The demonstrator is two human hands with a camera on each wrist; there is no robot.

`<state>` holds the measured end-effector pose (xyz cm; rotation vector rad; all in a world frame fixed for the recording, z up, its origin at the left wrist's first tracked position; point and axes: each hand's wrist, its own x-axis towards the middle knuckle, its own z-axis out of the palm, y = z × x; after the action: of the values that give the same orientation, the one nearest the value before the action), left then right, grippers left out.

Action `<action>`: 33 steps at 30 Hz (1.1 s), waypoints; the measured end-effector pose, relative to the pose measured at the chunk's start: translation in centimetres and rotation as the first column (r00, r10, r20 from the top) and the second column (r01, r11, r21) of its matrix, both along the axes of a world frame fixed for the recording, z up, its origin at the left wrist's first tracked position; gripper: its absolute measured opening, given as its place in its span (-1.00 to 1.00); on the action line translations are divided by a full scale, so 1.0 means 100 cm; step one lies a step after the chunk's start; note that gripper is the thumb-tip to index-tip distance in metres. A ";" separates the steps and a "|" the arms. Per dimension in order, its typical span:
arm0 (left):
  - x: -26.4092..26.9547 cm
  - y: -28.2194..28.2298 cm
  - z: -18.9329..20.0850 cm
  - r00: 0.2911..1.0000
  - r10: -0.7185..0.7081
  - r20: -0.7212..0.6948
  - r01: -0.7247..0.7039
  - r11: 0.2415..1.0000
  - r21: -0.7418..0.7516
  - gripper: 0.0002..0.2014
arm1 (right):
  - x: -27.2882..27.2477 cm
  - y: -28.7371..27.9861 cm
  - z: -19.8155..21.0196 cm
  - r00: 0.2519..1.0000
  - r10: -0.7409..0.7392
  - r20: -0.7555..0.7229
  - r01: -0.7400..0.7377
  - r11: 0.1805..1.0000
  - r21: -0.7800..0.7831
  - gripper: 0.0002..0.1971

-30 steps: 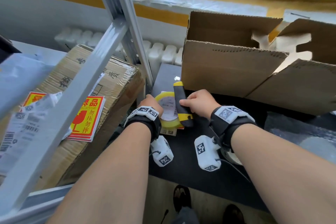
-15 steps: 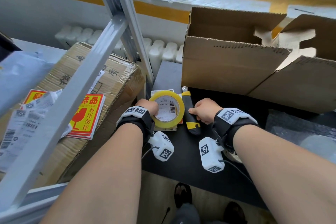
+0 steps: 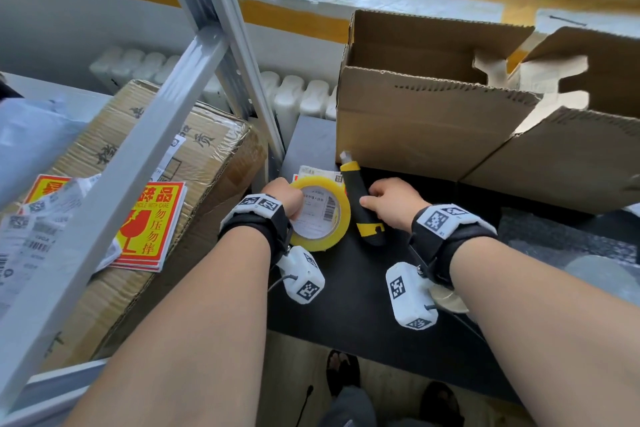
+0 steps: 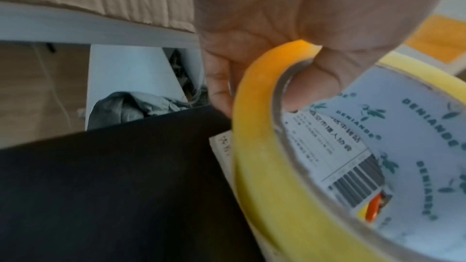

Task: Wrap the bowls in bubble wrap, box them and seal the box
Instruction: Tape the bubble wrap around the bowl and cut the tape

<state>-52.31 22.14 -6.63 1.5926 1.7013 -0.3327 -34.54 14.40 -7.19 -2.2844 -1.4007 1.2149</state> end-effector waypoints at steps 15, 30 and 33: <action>-0.004 0.000 -0.007 0.993 -0.114 0.032 0.112 0.992 0.059 -0.87 | -0.010 0.018 -0.018 0.896 0.318 0.310 -0.235 0.932 -0.277 -0.75; 0.002 0.000 0.025 0.983 0.089 0.160 -0.090 0.996 -0.003 -0.77 | -0.005 0.010 0.019 1.000 0.015 -0.006 -0.015 0.996 -0.088 -0.80; 0.011 -0.005 0.042 0.974 0.122 0.193 -0.106 0.990 -0.093 -0.76 | -0.002 0.002 0.049 0.961 0.036 -0.274 -0.072 0.990 -0.122 -0.79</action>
<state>-51.24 21.59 -2.46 1.4122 1.5968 -0.1772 -34.69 14.59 -2.28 -2.0704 -1.3253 1.6111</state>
